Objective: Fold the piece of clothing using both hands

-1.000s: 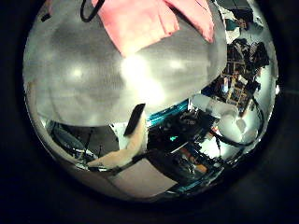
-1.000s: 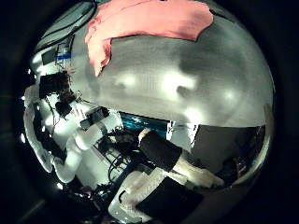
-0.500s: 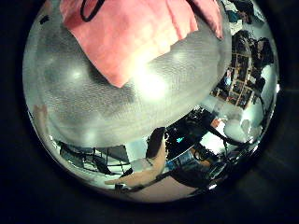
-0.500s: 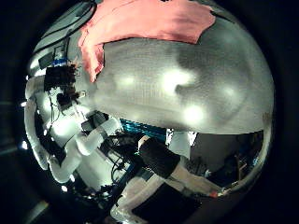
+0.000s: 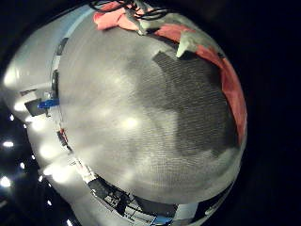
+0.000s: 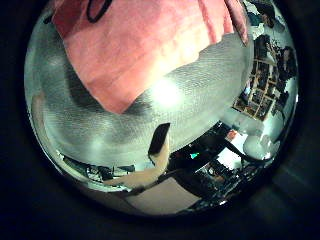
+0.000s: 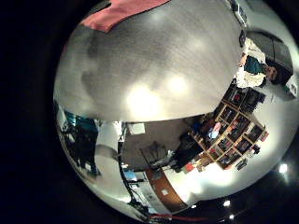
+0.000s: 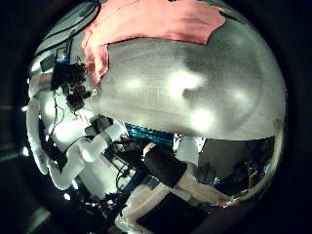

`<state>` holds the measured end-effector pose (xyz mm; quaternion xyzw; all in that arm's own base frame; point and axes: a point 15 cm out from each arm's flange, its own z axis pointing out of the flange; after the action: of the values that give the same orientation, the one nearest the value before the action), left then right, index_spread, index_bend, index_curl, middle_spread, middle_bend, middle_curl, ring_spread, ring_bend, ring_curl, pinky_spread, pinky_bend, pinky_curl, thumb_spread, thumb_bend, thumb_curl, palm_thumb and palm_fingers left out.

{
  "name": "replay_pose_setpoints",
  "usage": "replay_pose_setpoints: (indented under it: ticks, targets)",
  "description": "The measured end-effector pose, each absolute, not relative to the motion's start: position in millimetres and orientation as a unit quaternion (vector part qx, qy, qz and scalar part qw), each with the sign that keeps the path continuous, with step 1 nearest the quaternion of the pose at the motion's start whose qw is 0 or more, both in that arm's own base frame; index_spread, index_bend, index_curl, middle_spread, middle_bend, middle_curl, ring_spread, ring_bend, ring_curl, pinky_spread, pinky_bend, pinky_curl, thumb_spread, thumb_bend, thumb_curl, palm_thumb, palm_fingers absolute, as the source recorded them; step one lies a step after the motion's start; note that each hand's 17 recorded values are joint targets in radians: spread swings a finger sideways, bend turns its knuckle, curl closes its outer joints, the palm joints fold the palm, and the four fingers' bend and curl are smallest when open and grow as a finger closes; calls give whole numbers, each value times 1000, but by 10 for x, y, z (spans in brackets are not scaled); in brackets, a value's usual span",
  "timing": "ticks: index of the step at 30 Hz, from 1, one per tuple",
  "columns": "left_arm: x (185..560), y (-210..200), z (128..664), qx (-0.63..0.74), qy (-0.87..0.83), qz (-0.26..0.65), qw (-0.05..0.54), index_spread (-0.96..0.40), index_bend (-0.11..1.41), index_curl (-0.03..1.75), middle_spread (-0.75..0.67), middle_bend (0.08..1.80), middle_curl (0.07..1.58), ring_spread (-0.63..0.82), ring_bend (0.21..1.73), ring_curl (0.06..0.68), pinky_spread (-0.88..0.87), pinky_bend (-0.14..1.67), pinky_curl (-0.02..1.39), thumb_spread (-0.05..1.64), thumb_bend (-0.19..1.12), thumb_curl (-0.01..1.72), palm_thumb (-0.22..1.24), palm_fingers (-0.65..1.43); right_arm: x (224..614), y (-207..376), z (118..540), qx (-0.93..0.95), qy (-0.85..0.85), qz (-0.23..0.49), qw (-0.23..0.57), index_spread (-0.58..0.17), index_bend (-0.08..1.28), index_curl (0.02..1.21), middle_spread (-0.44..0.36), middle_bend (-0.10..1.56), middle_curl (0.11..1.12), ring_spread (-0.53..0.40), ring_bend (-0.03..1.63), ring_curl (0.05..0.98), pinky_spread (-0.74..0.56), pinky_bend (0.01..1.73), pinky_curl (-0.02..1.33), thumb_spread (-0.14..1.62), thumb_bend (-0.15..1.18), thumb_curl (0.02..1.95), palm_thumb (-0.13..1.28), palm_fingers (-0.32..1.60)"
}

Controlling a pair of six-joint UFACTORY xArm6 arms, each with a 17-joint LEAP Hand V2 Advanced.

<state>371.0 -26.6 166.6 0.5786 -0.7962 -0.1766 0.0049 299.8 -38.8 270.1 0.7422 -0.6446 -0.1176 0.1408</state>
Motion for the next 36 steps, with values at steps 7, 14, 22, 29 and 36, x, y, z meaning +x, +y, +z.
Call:
replay_pose_setpoints:
  ticks: [7, 14, 22, 29, 36]
  targets:
    - [3741, -248, 1669, 582, -790, -194, 9, -203, 421, 463, -216, 828, 581, -216, 895, 278, 159, 173, 213, 943, -3, 350, 309, 833, 3014, -390, 2720, 743, -644, -116, 139, -304, 158, 282, -37, 332, 432, -56, 513, 389, 238, 337, 315, 1122, -24, 299, 341, 193]
    - [3730, -225, 1809, 583, -789, -194, 14, -422, 603, 602, -383, 957, 689, -428, 1109, 402, -292, 383, 288, 1214, 78, 345, 513, 1162, 3010, -399, 2698, 742, -644, -118, 142, -301, 163, 284, -38, 342, 438, -56, 522, 392, 237, 329, 308, 1124, -22, 301, 339, 204]
    - [3554, -301, 1961, 578, -788, -202, 60, -531, 681, 735, -446, 1014, 763, -453, 1201, 470, -519, 556, 386, 1358, 83, 338, 576, 1067, 3002, -393, 2670, 741, -645, -120, 144, -293, 155, 283, -54, 372, 448, -86, 556, 397, 216, 320, 300, 1122, -19, 303, 345, 268]
    - [3557, -379, 2151, 580, -789, -188, 72, -579, 685, 834, -467, 1041, 816, -450, 1246, 508, -594, 600, 454, 1396, 69, 339, 608, 1016, 3099, -277, 2431, 751, -629, -128, 155, -274, 164, 290, -68, 390, 463, -138, 619, 426, 157, 340, 302, 1113, -14, 326, 440, 293]
    - [3569, -368, 2366, 584, -788, -181, 66, -604, 675, 910, -476, 1055, 848, -448, 1270, 527, -628, 616, 517, 1400, 46, 345, 625, 988, 3250, -228, 2200, 748, -630, -129, 164, -261, 178, 307, -71, 381, 468, -155, 622, 433, 130, 349, 298, 1098, -19, 332, 472, 296]
